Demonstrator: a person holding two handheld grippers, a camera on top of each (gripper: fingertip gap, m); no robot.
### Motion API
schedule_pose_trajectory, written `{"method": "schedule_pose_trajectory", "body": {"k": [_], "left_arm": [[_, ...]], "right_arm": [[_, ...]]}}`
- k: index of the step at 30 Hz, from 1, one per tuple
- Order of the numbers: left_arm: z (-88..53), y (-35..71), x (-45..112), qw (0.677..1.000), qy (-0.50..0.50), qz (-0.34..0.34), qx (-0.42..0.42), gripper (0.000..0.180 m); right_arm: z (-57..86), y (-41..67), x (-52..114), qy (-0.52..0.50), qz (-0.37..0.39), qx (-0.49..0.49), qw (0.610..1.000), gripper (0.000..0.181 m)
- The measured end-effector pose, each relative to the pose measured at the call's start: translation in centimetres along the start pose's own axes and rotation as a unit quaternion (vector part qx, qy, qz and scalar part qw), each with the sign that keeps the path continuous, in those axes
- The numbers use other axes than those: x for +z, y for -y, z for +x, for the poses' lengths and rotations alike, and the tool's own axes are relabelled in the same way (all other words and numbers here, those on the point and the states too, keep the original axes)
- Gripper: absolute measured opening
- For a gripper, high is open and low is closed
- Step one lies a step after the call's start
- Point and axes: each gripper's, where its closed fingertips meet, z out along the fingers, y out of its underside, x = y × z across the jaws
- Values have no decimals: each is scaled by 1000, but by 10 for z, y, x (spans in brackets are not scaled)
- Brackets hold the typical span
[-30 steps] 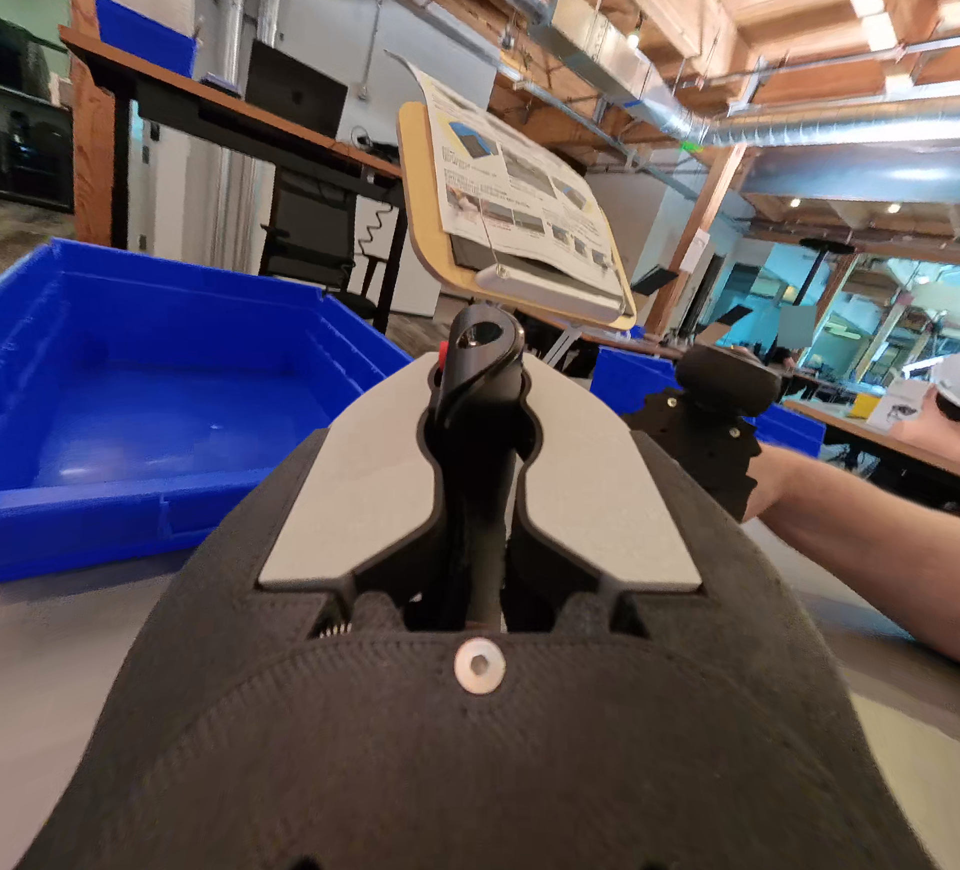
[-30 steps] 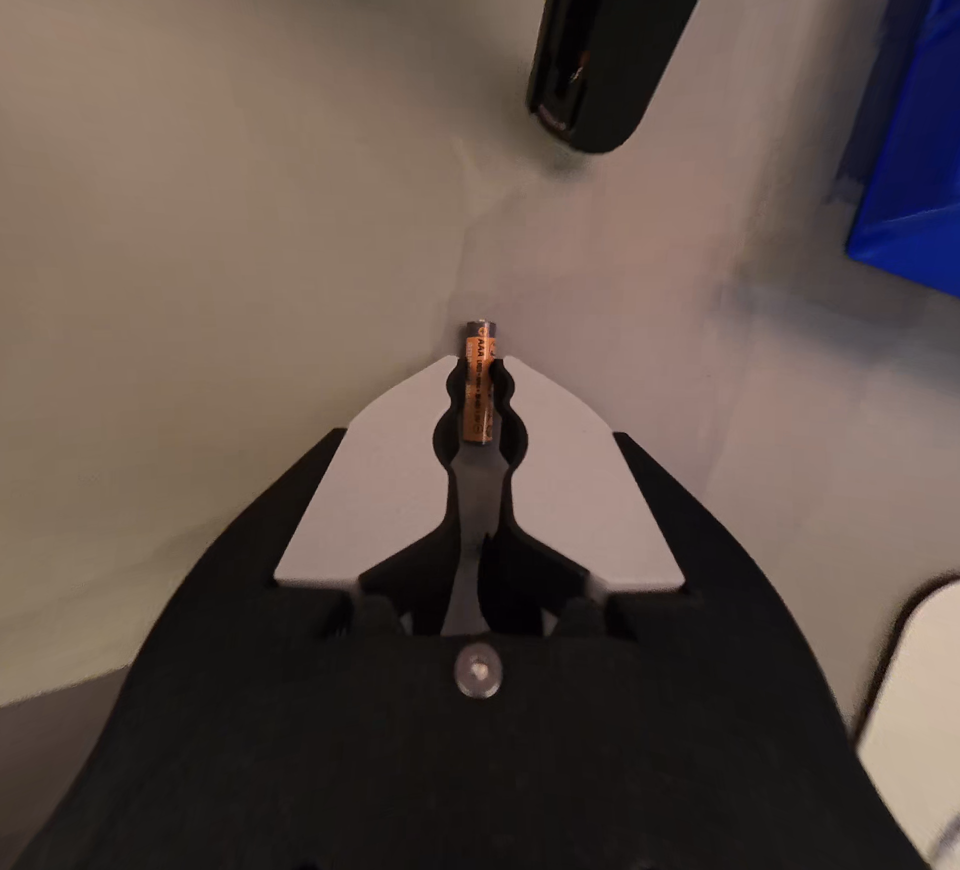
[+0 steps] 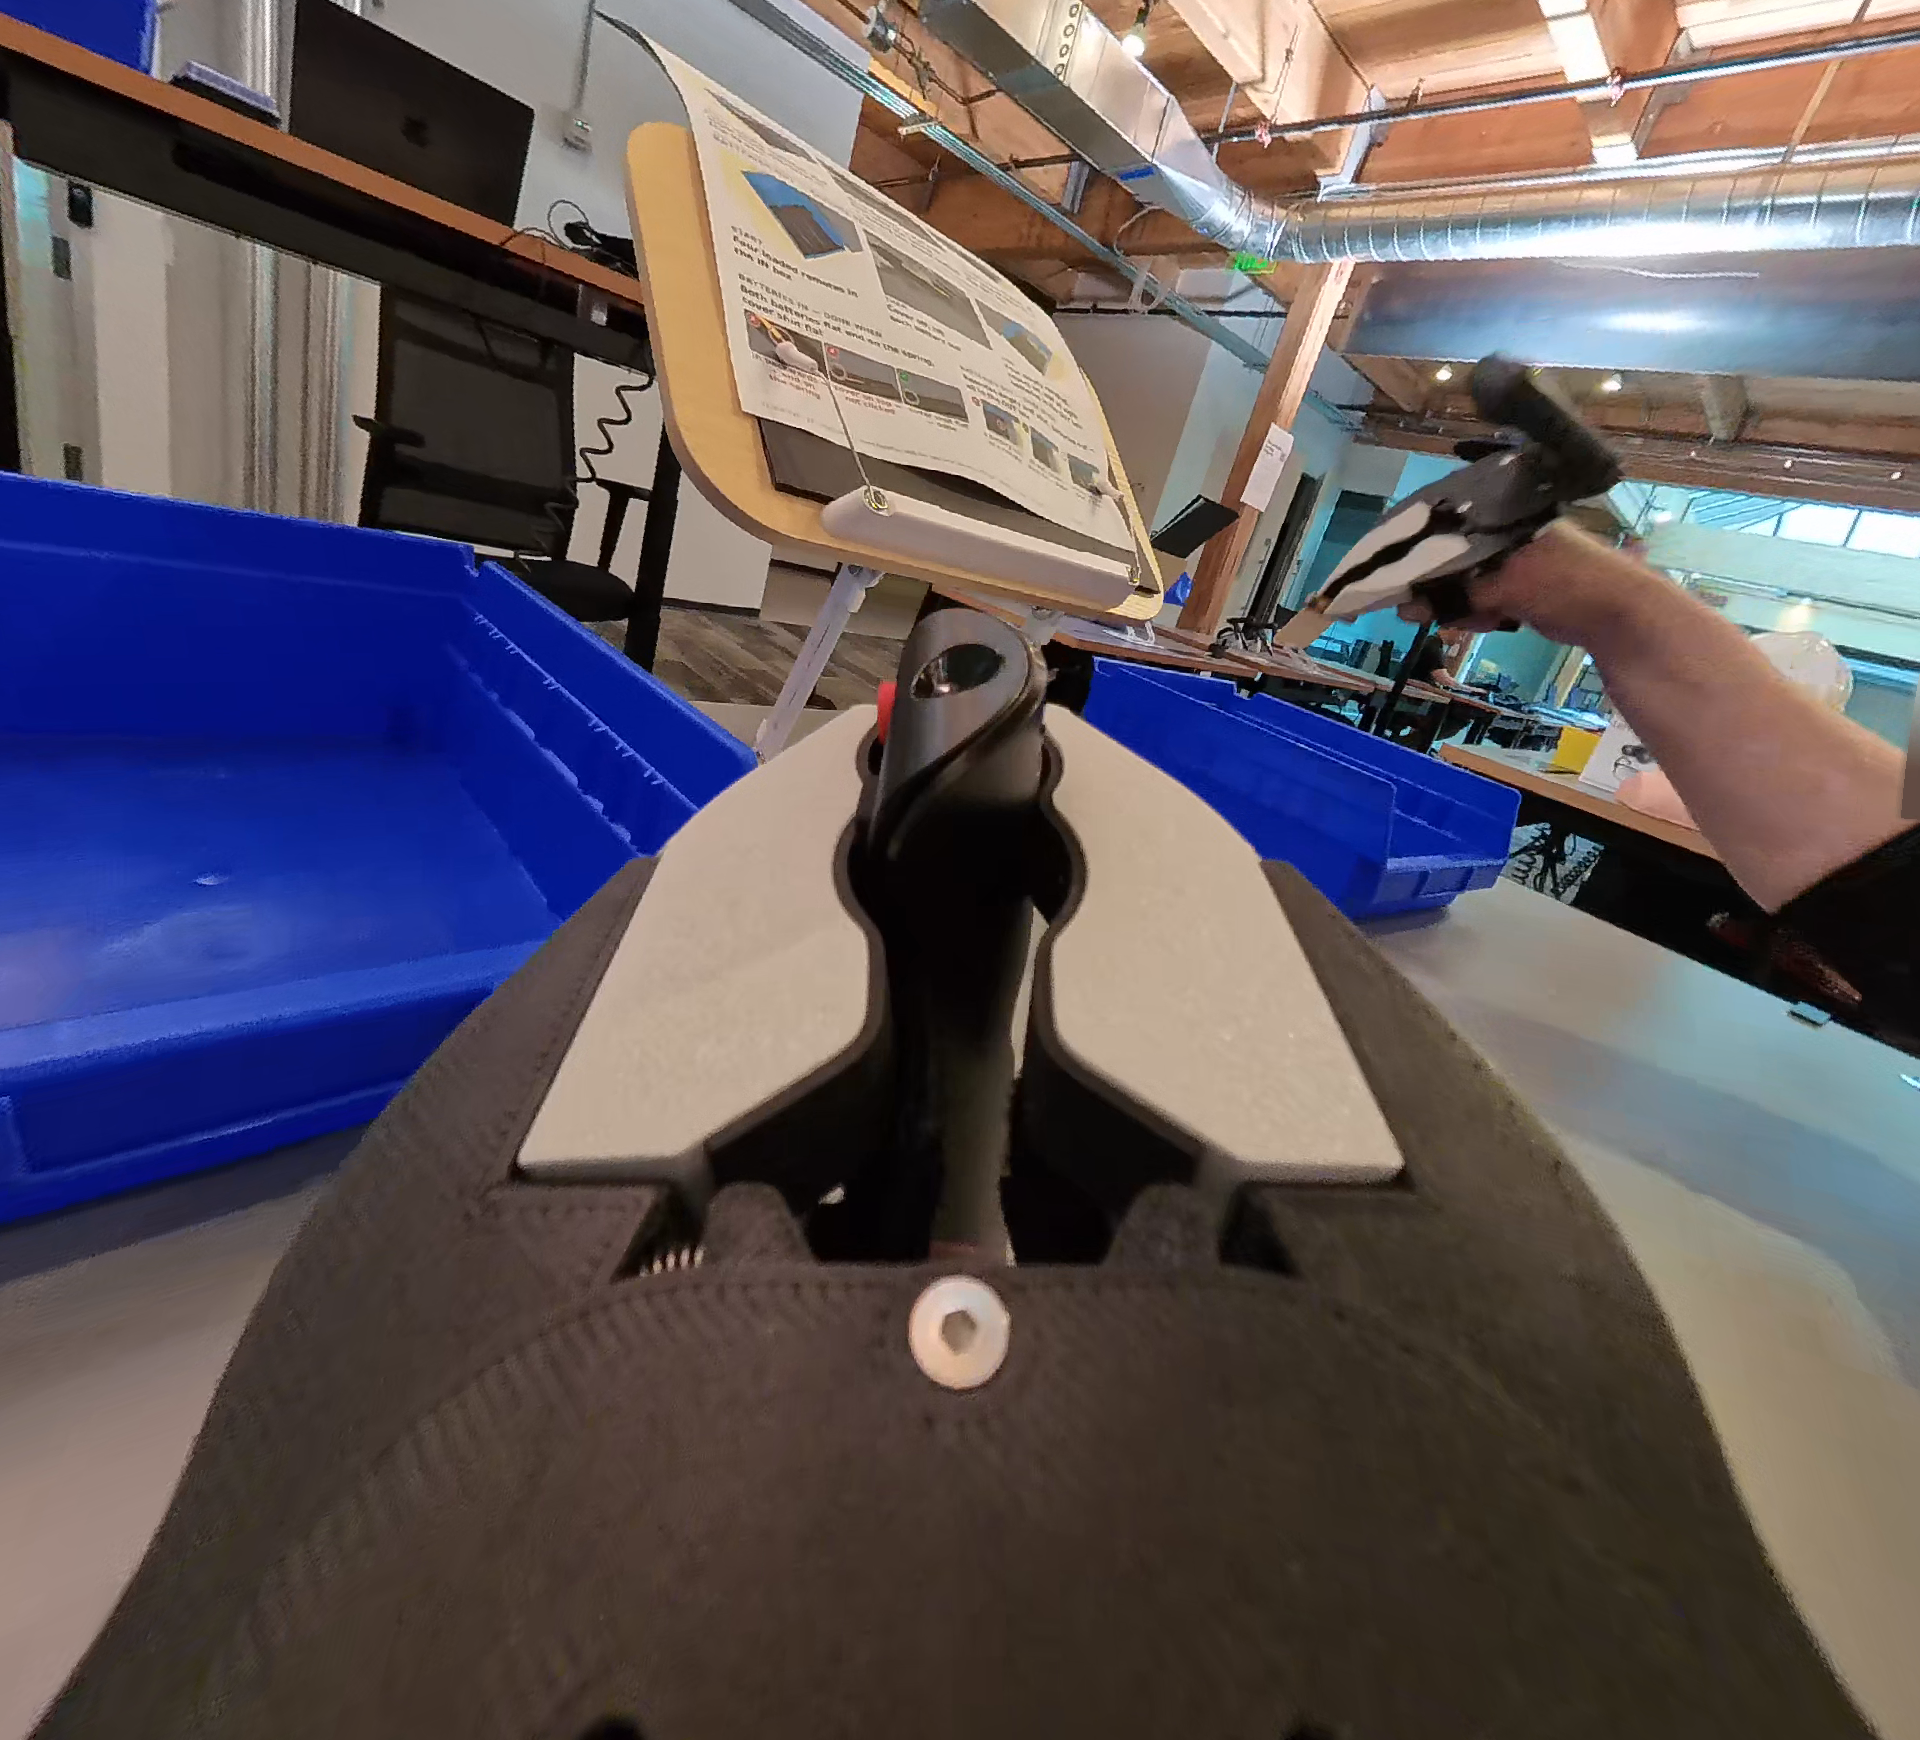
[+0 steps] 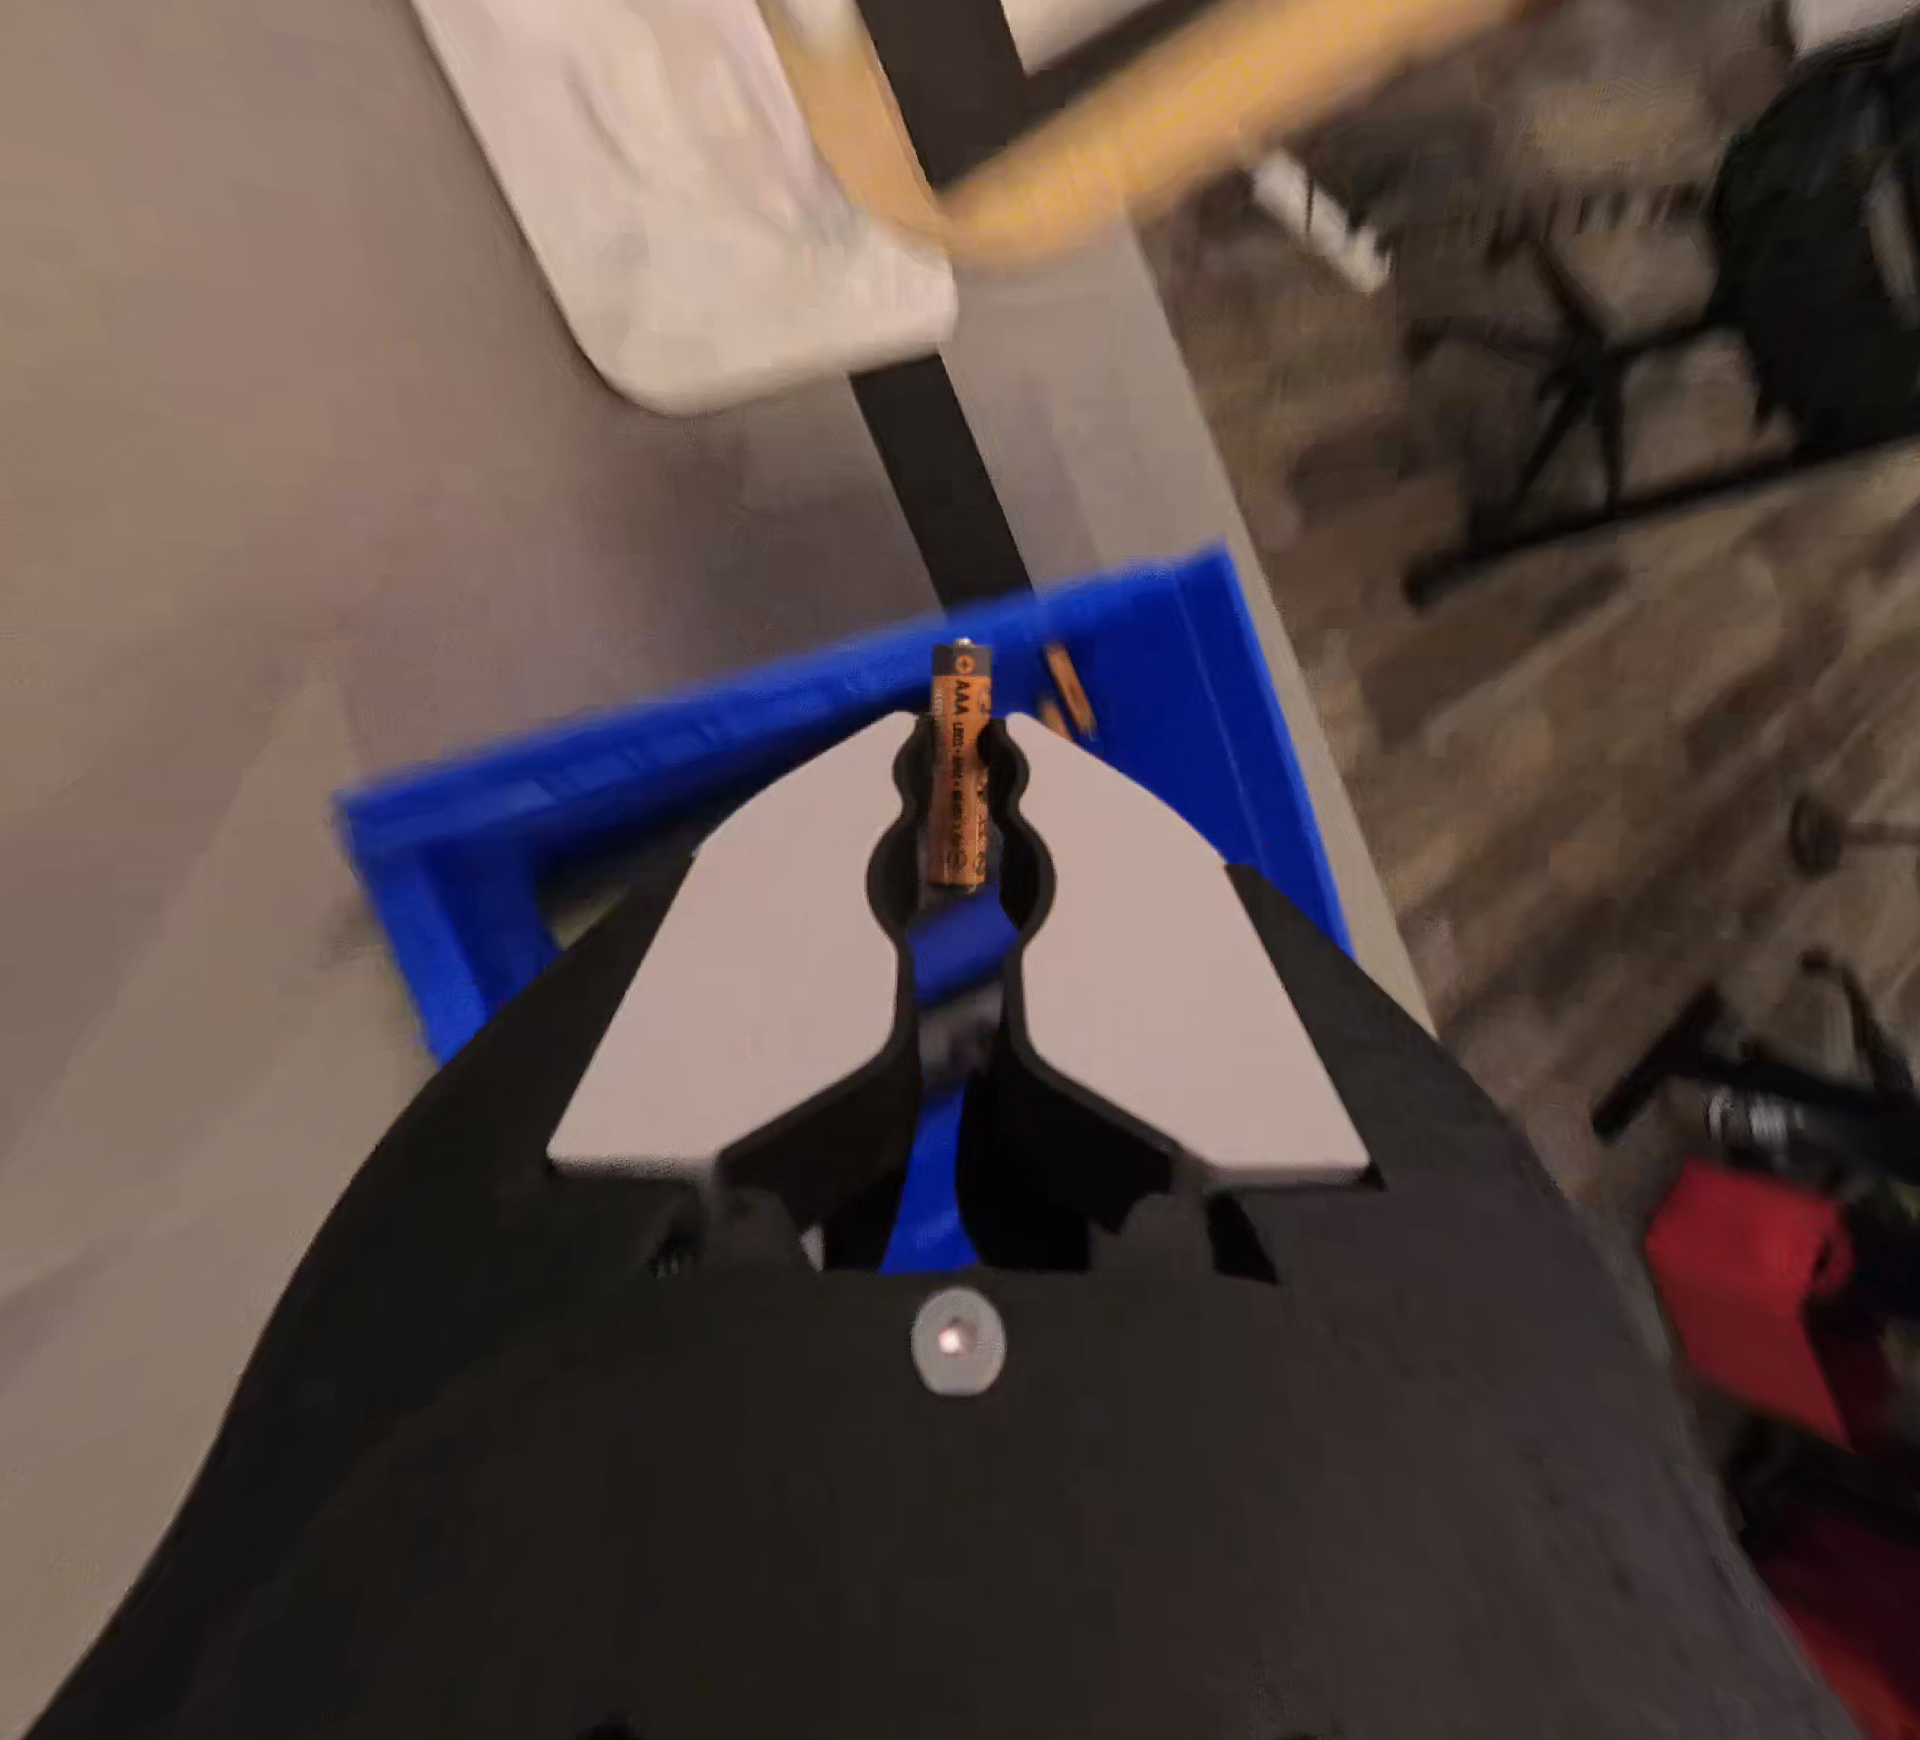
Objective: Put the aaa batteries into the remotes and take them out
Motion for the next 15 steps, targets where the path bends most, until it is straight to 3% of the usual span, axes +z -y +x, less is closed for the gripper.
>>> {"method": "schedule_pose_trajectory", "body": {"k": [6,15], "left_arm": [[-5,1,-2,1000,6,5,-14,24],[-6,0,-2,1000,6,4,-19,24]], "right_arm": [[30,-101,73,52,-127,-20,990,10],[58,-145,131,54,-186,-19,981,10]]}}
